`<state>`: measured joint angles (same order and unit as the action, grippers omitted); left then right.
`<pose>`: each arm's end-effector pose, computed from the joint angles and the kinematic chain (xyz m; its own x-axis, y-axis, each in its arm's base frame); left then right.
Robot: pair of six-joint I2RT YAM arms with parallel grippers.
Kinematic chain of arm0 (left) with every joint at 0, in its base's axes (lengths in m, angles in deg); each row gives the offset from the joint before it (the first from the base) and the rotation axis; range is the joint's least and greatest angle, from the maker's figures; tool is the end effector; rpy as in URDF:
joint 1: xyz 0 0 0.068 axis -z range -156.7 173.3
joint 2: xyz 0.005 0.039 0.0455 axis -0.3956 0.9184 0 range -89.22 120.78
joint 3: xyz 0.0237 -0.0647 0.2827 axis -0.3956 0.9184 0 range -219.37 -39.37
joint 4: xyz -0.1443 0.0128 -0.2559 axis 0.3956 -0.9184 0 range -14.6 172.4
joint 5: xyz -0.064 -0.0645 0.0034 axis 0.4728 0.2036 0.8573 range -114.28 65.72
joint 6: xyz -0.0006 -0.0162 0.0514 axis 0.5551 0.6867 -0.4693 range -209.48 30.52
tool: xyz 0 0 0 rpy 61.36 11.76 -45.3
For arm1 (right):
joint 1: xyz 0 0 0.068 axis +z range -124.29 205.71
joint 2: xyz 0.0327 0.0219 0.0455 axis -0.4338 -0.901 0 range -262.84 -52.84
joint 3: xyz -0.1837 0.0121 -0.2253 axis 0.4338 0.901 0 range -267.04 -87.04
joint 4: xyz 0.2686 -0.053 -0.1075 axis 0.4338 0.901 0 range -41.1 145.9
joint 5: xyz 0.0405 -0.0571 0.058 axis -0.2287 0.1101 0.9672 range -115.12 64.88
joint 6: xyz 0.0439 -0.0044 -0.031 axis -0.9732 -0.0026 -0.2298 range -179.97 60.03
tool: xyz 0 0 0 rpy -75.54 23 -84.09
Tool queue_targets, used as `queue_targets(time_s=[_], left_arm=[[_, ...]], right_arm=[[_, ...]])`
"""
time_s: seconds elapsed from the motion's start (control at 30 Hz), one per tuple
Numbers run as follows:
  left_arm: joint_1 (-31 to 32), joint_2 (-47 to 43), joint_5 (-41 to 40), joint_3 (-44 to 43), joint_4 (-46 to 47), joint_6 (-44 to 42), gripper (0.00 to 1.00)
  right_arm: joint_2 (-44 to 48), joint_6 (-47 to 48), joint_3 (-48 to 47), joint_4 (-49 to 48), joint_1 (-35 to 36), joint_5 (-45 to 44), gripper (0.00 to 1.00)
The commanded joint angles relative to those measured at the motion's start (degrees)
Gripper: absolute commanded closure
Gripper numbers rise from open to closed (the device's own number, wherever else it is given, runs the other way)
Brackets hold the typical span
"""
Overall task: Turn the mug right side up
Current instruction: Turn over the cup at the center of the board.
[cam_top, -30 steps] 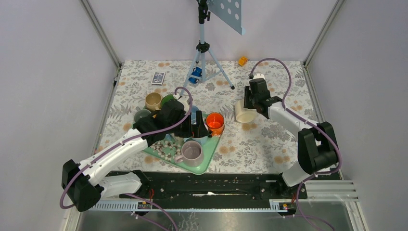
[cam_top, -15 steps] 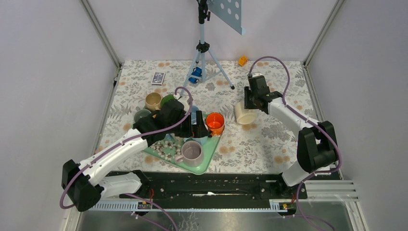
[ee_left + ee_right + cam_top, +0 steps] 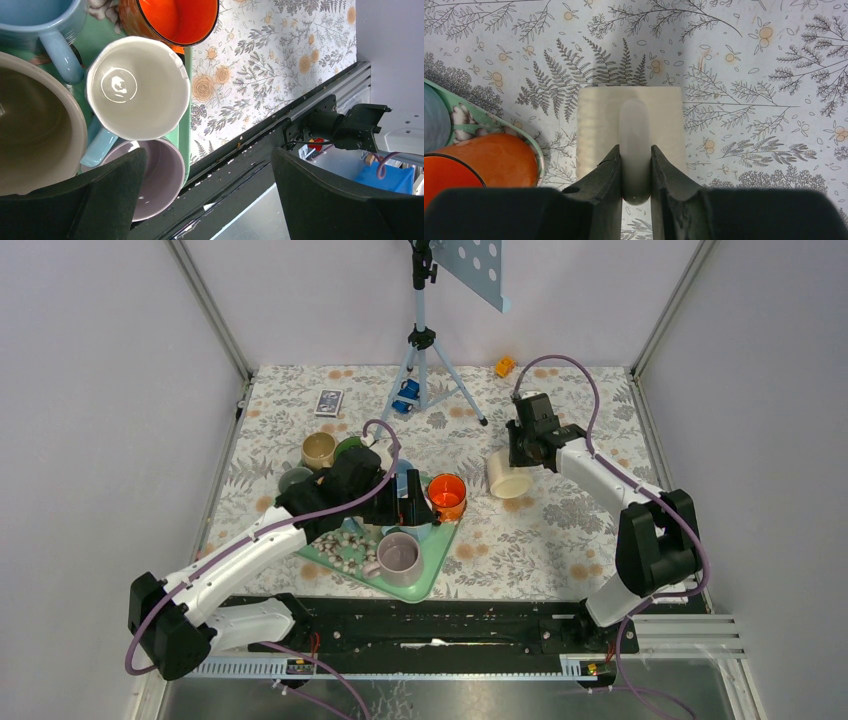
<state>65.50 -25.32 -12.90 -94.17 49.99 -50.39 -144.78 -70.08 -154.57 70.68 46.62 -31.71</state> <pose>0.1899 -0.1817 0.3103 -0.8653 -0.0499 -0.4988 0.2865 0.7674 -0.5736 0.3608 0.1335 0.2563 -0.7128 -0.0857 -0.6961 -0.1577 0.9867 0.0400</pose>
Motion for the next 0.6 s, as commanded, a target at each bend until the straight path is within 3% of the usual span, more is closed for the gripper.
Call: queue_targets(time_s=[0.0, 0.27, 0.57], left_arm=[[-0.47, 0.26, 1.69, -1.0, 3.29, 0.41, 0.01], [-0.7, 0.6, 2.54, -1.02, 4.01, 0.89, 0.01], [-1.08, 1.09, 3.83, -1.39, 4.46, 1.25, 0.01]], right_arm=[[2.29, -0.25, 0.29, -2.18, 0.49, -1.2, 1.0], [12.01, -2.62, 12.22, -25.44, 0.65, -6.28, 1.0], [13.81, 0.31, 27.08, -54.48, 2.12, -11.24, 1.0]])
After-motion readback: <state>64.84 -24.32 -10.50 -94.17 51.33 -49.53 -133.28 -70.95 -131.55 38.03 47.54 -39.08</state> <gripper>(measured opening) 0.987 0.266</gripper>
